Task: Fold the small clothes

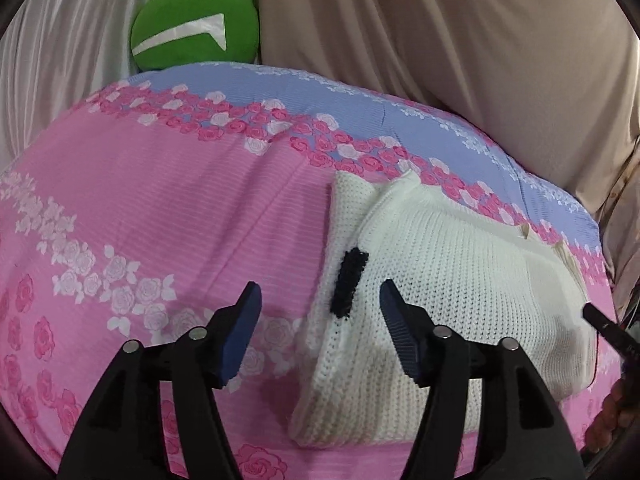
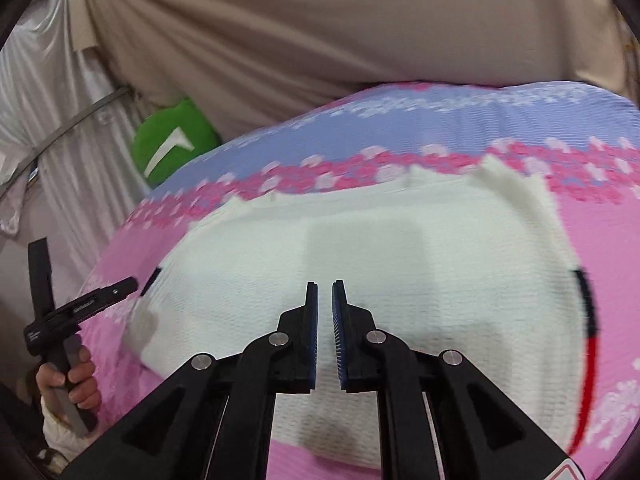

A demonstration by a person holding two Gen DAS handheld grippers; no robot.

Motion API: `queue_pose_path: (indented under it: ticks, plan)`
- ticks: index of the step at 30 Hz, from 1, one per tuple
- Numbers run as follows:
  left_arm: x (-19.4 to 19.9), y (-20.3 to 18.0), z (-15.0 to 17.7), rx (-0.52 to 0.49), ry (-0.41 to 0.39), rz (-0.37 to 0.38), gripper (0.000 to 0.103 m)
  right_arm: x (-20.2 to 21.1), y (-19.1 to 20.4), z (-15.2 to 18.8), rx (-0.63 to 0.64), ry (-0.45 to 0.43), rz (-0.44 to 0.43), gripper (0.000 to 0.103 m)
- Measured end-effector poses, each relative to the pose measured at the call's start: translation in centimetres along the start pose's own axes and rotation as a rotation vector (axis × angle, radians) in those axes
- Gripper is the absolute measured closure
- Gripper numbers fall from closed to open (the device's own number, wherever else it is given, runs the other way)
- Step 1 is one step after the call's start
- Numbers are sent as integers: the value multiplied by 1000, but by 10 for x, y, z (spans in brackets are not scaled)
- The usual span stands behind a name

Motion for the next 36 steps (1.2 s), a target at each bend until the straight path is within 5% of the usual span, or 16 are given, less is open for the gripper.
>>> queue_pose_path:
  ticks: [6, 14, 16, 20, 23, 30, 32, 36]
  plan:
    - [-28, -13, 21, 10, 105, 81, 39, -70, 17, 24, 44, 150, 25, 95]
    - [-46, -28, 18, 9, 88, 91, 29, -66, 11, 28, 54, 131, 19, 100]
    - [-47, -33, 16, 10, 91, 103, 34, -68, 13, 27, 58, 128, 17, 100]
    - [-46, -42, 10, 16, 90, 125, 71, -66, 14, 30, 45, 119, -4, 100]
    - [-29, -55, -2, -2, 43, 151, 79, -65, 15, 30, 30, 115, -22, 100]
    - [26, -144, -25, -148, -79, 238, 81, -36, 4, 29, -92, 65, -94, 93]
    - [38, -177, -25, -207, -103, 265, 81, -16, -4, 30, -92, 19, -72, 81]
    - [53, -248, -12, -341, -137, 308, 81, 18, -31, 41, -111, -19, -11, 78]
Point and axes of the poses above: each gripper's, at about its wrist camera, not at the fingertips, and x roughly against the way its jaws point, y to its left, z to its underside, the point moved 8 cm from there along -x, roughly the way its jaws point, and after that the axes turned 8 degrees about -z, right-handed, at the moved point
